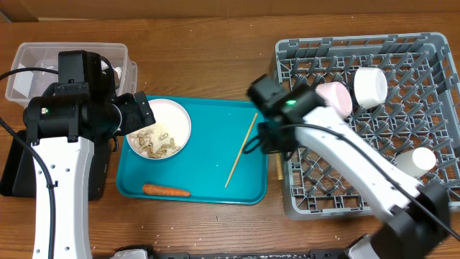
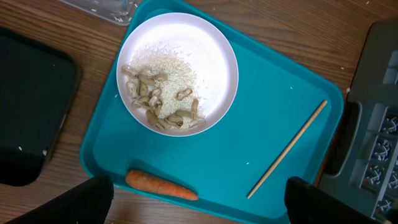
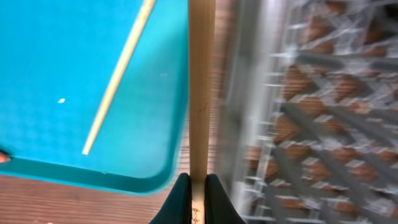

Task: Sort waste into correct bins and load items into the dishwasher
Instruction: 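Lift the chopstick right and drop it into the dish rack, then reach the right gripper back and grasp the remaining chopstick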

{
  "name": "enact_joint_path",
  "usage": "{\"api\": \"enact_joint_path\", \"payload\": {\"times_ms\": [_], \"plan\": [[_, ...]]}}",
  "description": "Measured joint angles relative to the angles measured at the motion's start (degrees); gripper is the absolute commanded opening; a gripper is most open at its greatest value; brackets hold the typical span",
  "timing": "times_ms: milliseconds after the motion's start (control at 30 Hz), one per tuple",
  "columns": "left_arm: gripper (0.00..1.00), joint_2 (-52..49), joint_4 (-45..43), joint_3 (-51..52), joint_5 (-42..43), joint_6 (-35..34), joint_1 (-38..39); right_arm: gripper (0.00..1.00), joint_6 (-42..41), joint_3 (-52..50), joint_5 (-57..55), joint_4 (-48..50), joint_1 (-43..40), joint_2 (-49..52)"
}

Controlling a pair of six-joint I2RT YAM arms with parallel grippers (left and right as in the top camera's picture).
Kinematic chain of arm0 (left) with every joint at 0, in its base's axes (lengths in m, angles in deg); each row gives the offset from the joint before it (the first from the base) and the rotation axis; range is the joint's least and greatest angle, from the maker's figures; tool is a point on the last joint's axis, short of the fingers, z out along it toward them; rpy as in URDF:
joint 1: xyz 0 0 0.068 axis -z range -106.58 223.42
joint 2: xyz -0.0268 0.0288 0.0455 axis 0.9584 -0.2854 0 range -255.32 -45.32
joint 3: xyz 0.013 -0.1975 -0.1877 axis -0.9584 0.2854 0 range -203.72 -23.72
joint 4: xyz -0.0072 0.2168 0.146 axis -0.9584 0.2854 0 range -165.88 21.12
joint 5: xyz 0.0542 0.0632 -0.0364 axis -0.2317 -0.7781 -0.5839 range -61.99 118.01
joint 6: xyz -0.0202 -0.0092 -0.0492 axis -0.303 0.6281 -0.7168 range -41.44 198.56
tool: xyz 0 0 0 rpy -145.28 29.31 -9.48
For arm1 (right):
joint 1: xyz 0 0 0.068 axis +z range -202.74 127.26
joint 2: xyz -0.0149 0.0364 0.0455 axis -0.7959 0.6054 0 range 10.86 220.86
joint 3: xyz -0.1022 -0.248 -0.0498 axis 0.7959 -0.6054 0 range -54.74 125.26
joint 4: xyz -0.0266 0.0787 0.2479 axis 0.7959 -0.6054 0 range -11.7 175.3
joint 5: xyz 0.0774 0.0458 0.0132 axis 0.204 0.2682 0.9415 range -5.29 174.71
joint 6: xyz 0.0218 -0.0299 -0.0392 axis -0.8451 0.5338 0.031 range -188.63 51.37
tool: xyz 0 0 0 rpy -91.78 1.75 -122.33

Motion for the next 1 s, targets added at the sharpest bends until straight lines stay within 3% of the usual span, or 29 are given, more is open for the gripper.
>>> {"api": "enact_joint_path", "payload": {"times_ms": [267, 500, 633, 800, 1000], "plan": [[0.9, 0.0, 0.07, 0.0, 0.0, 0.0, 0.0, 0.04, 6.86, -0.9, -2.29, -2.23, -9.16, -1.81], [0.9, 0.0, 0.17, 0.0, 0.0, 0.0, 0.0, 0.05, 9.11, -8.22, -1.6, 3.41, -9.46, -1.81], [0.9, 0.0, 0.17, 0.0, 0.0, 0.0, 0.0, 0.34, 9.92, -10.16, -1.29, 5.68, -9.46, -1.77], [0.9, 0.0, 0.13, 0.0, -0.02, 0.0, 0.0, 0.42, 10.01, -9.16, -0.98, 4.31, -9.46, -1.7], [0.9, 0.0, 0.15, 0.0, -0.02, 0.0, 0.0, 0.44, 9.64, 4.17, 0.48, 0.9, -9.2, -1.66]]}}
